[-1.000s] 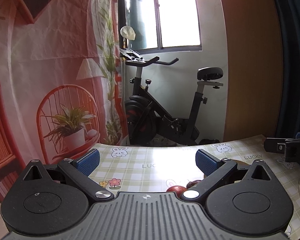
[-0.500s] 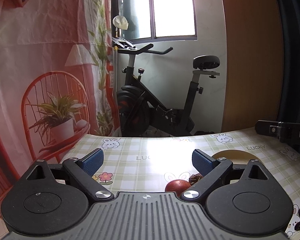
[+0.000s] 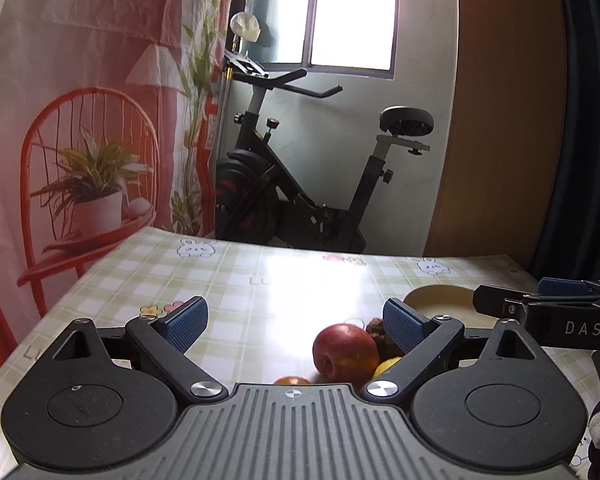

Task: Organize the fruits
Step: 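Lower both tools toward the fruit pile beside the cream plate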

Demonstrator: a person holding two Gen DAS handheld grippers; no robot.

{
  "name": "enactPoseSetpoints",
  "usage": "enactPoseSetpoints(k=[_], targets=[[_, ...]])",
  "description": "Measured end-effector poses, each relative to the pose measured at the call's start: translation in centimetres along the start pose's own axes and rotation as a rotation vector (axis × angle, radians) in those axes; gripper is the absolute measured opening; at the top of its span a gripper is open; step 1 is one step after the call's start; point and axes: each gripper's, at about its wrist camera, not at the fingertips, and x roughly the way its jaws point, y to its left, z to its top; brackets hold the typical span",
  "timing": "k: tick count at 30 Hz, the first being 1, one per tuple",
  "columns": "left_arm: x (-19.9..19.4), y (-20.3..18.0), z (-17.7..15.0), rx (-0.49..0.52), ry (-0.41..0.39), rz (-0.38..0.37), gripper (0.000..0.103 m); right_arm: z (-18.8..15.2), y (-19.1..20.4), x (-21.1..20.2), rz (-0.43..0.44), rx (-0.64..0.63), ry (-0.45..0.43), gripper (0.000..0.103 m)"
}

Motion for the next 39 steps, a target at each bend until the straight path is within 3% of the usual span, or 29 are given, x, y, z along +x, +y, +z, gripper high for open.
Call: enactPoseSetpoints(k=[9,16,22,28,30,32,35,37,39], targets=[[0.4,1.0,-2.1,-0.032,0.093,0.038,0.095,-3.1,0.8,0.0,0.026,-0.057,0.084,0.101],[0.0,0.4,-3.5,0.003,0.155,0.050,0.094,-4.6,1.5,0.3,0.080,-0.098,0.159,0.093],[0.1,1.0,-4.3,-0.045,0.183,-0.039,0.081,-6.0,2.7,0.4,0.133,-0.137,0.217,0.084],[0.1,0.3,-5.1,-0.011,0.210,-0.064,0.068,-6.5,3.0,0.8,0.179,-0.138,0.262,0.080],[-0.1,0.2,-5.5,-0.010,0.227,-0.085,0.065,-6.8,3.2,0.9,0.190,-0.152,0.275,0.076],[-0.4,-0.1,-5.9,-0.007,0.243,-0.114,0.055,-7.0,3.5,1.0,0.202,-0.173,0.287,0.068],[-0.3,-0.3,-6.4,0.004,0.274,-0.142,0.052,-7.6,4.0,1.1,0.226,-0.202,0.304,0.057],[0.0,-0.2,-6.5,-0.005,0.288,-0.153,0.044,-7.9,4.4,1.2,0.233,-0.222,0.308,0.055],[0.2,-0.2,-6.7,-0.012,0.305,-0.166,0.043,-8.2,4.7,1.2,0.239,-0.244,0.305,0.053]])
